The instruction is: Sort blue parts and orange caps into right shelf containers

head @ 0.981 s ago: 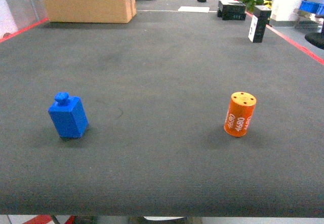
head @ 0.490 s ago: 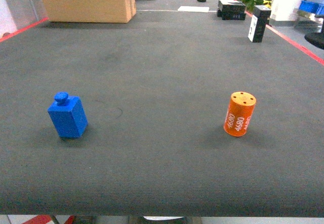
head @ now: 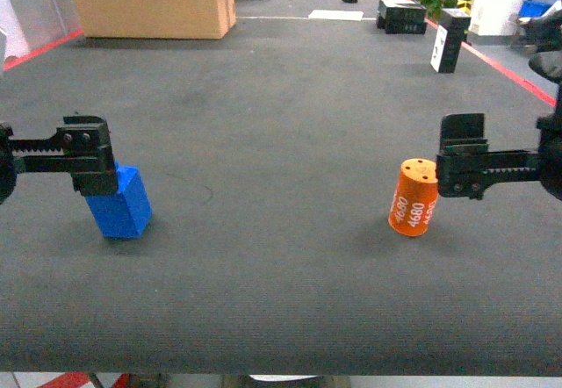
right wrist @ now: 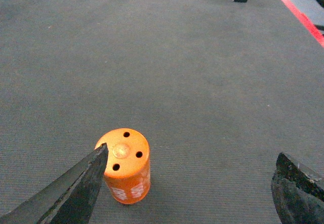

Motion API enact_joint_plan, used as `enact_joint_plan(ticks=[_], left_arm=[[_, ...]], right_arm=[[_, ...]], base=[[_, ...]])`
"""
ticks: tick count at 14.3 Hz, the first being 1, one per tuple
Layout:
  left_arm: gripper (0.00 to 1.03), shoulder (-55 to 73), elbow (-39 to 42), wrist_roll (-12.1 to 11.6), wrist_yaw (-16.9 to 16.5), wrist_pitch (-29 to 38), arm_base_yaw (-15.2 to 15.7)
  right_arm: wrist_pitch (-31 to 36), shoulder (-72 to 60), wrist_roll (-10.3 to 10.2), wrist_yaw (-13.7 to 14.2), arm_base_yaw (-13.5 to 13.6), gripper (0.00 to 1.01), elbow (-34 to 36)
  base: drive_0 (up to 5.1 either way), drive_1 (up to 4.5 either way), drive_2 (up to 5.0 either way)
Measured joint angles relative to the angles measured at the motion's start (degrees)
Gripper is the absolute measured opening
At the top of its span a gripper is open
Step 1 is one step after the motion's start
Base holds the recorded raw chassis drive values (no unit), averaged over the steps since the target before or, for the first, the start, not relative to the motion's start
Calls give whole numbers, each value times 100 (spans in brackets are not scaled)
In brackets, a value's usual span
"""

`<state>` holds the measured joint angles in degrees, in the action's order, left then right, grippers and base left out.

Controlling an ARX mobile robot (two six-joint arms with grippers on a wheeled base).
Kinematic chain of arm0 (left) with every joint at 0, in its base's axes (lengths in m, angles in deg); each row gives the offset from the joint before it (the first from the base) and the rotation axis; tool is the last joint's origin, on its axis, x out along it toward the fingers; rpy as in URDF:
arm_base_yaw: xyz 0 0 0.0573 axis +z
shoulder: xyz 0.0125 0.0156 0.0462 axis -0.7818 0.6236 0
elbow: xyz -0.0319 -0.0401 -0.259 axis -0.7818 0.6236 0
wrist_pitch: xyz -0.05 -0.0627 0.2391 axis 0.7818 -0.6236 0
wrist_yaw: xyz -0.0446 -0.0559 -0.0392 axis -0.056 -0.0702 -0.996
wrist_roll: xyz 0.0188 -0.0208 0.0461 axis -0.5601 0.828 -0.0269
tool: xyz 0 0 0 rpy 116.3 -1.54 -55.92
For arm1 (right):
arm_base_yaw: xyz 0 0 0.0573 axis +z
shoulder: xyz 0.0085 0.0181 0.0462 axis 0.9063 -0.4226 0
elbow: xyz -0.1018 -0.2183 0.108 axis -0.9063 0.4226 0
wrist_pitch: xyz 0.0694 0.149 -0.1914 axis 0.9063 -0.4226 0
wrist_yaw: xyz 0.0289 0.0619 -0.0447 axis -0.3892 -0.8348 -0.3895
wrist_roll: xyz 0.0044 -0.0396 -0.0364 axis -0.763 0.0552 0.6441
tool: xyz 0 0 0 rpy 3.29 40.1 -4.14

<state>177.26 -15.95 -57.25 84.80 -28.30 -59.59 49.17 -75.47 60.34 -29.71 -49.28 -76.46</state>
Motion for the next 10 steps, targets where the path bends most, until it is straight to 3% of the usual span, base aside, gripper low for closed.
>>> enact_joint_plan(ticks=[1,4,10], left_arm=[[98,470,-304,17,-70,-33,0],[98,935,-710,22,-162,-118,-9],[98,1725,-1062,258,-330,-153,46]], right_arm=[[-138,-533,-109,-149,2,98,-409],[-195,-905,-153,-229,39,98,-835],[-317,-1659,-393,-376,57,98,-1316]], base=[[0,0,0],[0,0,0],[0,0,0]])
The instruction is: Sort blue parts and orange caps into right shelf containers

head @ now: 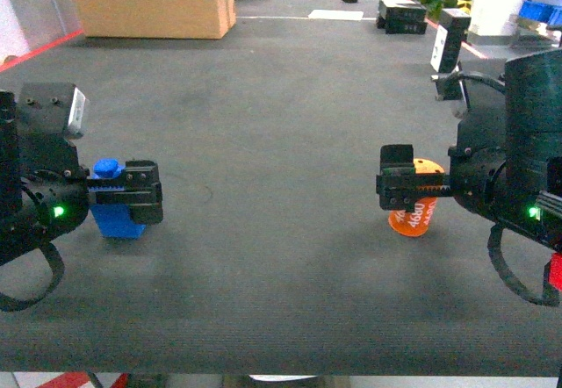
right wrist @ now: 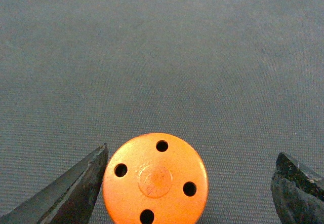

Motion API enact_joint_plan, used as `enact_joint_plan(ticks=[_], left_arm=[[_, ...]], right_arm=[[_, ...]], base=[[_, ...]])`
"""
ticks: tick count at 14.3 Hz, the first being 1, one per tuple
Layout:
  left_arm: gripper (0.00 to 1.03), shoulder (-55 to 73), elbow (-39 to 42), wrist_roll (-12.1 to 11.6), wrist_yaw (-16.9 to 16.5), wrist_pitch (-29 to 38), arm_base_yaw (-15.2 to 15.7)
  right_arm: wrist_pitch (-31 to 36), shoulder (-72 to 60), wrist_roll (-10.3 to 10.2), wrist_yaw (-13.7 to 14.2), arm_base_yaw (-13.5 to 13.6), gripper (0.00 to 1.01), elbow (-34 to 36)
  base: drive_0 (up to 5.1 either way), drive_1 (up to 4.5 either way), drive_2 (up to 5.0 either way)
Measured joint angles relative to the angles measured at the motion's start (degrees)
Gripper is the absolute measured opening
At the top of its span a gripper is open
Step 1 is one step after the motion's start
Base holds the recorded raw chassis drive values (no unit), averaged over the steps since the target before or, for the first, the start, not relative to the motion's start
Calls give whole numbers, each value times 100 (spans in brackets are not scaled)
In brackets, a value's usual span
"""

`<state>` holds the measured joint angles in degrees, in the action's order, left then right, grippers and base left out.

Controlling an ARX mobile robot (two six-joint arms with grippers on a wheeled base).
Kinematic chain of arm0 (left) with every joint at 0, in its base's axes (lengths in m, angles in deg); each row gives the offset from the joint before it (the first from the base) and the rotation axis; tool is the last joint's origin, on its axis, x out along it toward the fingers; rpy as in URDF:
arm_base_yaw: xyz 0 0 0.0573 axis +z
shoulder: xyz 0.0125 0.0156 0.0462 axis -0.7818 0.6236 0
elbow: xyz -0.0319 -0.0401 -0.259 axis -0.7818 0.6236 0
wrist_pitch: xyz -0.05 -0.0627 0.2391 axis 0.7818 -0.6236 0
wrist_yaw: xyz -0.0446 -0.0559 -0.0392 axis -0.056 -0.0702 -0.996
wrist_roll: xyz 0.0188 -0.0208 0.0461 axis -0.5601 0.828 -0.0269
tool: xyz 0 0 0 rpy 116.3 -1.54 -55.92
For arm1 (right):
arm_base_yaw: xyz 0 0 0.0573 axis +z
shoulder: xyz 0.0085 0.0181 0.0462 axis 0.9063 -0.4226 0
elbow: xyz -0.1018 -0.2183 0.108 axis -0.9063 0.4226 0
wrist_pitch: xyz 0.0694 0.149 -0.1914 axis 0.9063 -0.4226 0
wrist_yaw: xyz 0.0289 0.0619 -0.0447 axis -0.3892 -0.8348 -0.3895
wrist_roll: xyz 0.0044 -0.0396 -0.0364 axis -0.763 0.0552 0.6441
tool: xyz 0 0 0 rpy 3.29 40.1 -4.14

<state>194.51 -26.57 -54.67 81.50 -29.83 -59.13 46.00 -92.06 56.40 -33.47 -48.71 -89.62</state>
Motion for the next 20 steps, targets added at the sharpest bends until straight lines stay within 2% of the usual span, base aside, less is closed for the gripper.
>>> enact_joint_plan(ticks=[4,6,7,8,12,13,18,20], left_arm=[[98,245,-208,59,33,-238,63],[98,245,-256,61,22,-66,87],[98,245,-291,61,20,-28,94],[98,245,-326,85,4,-101,107],[98,249,-337,190,42,-297,109],[97,258,-337,179,72,-297,107],[48,-243,94,258,219,96,146],[44,-885,444,254,269,275,192]], right_arm=[[-46,-402,-103,-4,20,98,-127],[-11,-409,-136,-4,20,98,-142],[133,-409,-72,107,20,98,-140],[240,-409,11,223,20,92,-140],[70,-407,151,103,28,50,-109],[68,-402,166,98,26,47,-109],[529,-48,164,205,20,46,302],[761,398,166,304,11,46,579]], base=[[0,0,0],[0,0,0],[0,0,0],[0,0,0],[0,0,0],[0,0,0],[0,0,0],[0,0,0]])
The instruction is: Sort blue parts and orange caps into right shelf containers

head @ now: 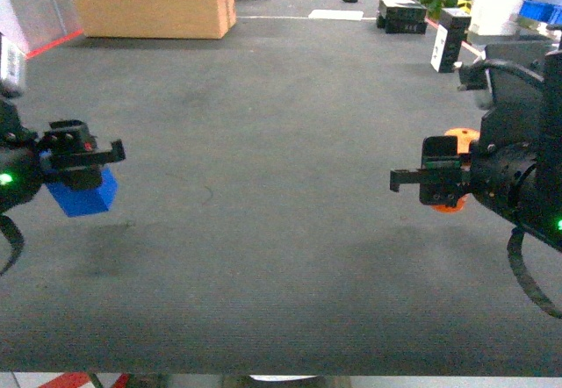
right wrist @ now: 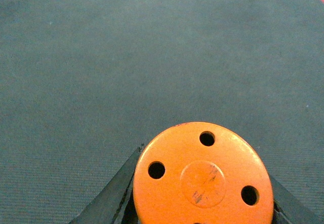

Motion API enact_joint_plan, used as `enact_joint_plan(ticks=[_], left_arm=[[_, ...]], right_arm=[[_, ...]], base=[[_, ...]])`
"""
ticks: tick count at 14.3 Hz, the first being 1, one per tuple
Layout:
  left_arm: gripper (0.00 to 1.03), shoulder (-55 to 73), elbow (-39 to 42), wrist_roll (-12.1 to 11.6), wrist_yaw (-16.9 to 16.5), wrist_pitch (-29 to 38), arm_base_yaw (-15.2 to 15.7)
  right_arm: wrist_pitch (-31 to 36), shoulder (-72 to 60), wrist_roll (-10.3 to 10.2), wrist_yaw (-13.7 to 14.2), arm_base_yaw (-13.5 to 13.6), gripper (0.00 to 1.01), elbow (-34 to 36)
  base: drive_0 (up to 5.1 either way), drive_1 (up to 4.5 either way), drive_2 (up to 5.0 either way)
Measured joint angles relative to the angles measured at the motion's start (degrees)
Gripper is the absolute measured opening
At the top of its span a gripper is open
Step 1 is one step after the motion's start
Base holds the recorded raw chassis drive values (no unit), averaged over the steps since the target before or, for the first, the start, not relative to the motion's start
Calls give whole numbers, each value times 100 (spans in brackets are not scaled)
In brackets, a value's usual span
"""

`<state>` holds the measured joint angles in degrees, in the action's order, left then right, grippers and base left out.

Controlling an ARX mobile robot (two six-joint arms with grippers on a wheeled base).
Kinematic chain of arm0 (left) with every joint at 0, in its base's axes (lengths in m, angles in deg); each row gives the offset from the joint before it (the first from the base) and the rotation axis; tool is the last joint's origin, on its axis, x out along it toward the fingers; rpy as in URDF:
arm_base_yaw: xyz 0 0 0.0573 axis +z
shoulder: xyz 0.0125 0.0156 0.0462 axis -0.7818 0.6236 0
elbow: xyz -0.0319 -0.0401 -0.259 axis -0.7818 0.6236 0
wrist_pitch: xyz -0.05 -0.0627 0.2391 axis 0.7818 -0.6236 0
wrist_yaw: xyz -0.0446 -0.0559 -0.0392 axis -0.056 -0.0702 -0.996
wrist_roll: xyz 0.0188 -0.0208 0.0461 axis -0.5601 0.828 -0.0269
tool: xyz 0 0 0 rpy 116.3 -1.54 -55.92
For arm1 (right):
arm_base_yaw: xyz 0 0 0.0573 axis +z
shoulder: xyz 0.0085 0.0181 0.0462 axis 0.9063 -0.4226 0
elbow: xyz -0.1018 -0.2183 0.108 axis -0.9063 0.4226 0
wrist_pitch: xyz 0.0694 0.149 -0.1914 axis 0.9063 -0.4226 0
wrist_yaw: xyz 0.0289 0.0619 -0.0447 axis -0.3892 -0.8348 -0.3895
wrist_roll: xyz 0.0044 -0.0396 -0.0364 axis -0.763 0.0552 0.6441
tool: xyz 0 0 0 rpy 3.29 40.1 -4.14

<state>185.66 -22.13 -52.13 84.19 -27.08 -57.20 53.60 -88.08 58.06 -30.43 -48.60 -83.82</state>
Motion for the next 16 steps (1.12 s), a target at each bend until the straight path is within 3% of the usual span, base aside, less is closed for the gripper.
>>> enact_joint_plan(ticks=[2,3,4,5,8,10,11,13,14,15,16], left_arm=[[44,-820,483,-79,223,205,0],[43,-2151,1080,-260,623,236,-219],[43,-2815,1368,-369,846,262,-439],[43,-3698,1742,-586,1325,168,-826],[43,-5416,2144,-973,2146,-328,-1558],[43,-6087,2159,-1209,2190,-732,-1788],[43,-6057,2166,-1163,1910,-885,-1700],[43,-5919,2194,-1145,1827,-953,-1661],[43,-6280,2055,-962,1185,-2085,-1458],[43,-6741,2168,-822,673,-2791,-1143],[43,-7001,2452,-769,417,-2966,-894]], right_arm=[[291,675,17,195,-33,46,439],[675,1982,122,732,107,46,1215],[745,2702,243,1049,319,45,1624],[603,3648,485,1401,697,45,2120],[393,5547,1091,2173,1143,45,2518],[-13,6260,1388,2420,1408,45,2577],[-42,6288,1510,2485,1445,45,2621],[-83,6273,1582,2490,1443,45,2651],[-1484,6647,1290,1792,1222,45,2492],[-2461,7232,887,1123,844,45,2597],[-2841,7584,708,767,522,45,2861]], base=[[0,0,0],[0,0,0],[0,0,0],[0,0,0],[0,0,0],[0,0,0],[0,0,0],[0,0,0],[0,0,0],[0,0,0],[0,0,0]])
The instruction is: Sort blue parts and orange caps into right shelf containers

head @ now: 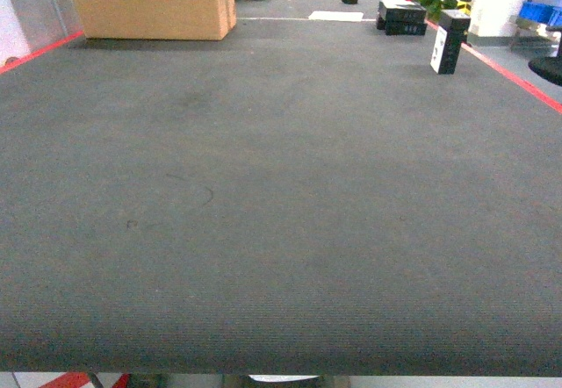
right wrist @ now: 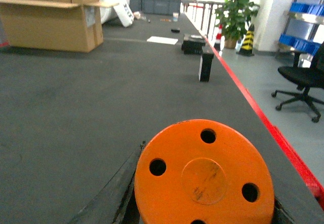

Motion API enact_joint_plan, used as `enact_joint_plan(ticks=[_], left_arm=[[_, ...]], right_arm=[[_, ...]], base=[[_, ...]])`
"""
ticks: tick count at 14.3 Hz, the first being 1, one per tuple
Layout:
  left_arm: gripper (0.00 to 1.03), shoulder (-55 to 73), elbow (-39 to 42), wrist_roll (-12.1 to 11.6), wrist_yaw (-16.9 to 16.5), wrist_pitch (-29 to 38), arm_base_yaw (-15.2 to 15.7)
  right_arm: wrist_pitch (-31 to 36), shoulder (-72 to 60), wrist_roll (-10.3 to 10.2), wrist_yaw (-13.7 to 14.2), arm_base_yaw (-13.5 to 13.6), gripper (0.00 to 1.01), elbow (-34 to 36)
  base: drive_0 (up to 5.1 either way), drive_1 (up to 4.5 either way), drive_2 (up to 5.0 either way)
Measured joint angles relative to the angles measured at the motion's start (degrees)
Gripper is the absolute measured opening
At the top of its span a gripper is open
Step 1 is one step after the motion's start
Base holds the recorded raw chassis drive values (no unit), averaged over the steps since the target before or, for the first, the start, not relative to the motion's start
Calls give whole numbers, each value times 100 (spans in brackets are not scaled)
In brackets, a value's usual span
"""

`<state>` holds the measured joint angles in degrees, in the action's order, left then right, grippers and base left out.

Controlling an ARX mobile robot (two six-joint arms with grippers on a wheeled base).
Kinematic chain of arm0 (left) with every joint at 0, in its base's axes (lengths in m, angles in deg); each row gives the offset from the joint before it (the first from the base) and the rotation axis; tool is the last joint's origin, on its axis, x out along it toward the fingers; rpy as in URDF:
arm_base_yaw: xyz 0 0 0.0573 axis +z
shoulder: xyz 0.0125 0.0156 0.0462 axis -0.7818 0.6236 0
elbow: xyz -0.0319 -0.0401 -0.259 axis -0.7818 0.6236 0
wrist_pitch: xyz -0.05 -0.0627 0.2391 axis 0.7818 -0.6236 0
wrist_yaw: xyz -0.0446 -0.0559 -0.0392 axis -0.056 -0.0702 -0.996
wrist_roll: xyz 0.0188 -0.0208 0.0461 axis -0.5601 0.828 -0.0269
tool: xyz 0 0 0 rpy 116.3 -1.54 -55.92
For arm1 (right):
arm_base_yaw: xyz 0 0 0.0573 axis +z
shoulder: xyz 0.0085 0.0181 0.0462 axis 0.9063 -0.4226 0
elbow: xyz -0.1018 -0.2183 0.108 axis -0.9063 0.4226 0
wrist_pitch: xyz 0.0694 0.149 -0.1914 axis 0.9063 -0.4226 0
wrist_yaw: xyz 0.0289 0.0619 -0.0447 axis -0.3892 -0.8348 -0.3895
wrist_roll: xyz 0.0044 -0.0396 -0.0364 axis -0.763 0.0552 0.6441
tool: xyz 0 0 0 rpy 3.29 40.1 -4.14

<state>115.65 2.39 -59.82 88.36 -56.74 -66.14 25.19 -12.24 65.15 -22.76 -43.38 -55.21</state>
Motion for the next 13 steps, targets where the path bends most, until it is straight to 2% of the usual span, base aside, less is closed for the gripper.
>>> enact_joint_plan(ticks=[2,5,7,8,9,10,11,13], left_arm=[[43,-269,315,63,-382,-81,258],[43,-804,636,70,-708,-216,651],[43,-1062,789,68,-896,-326,798],[43,-1285,896,68,-1375,-476,1178],[43,-1421,970,70,-1502,-553,1480],[43,-1613,1019,81,-1537,-640,1491],[43,-1746,1054,81,-1578,-726,1449],[43,-1998,1137,83,-1576,-920,1456]], right_arm=[[-133,332,-133,-533,-424,45,446],[-236,918,-162,-1058,-964,45,789],[-352,1163,-162,-1292,-1204,45,968],[-455,1353,-164,-1460,-1362,45,1086],[-516,1495,-164,-1567,-1462,45,1154],[-632,1709,-168,-2055,-1856,45,1233],[-697,1832,-177,-2203,-2181,45,1283],[-852,2070,-201,-2291,-2162,45,1355]], base=[[0,0,0],[0,0,0],[0,0,0],[0,0,0],[0,0,0],[0,0,0],[0,0,0],[0,0,0]])
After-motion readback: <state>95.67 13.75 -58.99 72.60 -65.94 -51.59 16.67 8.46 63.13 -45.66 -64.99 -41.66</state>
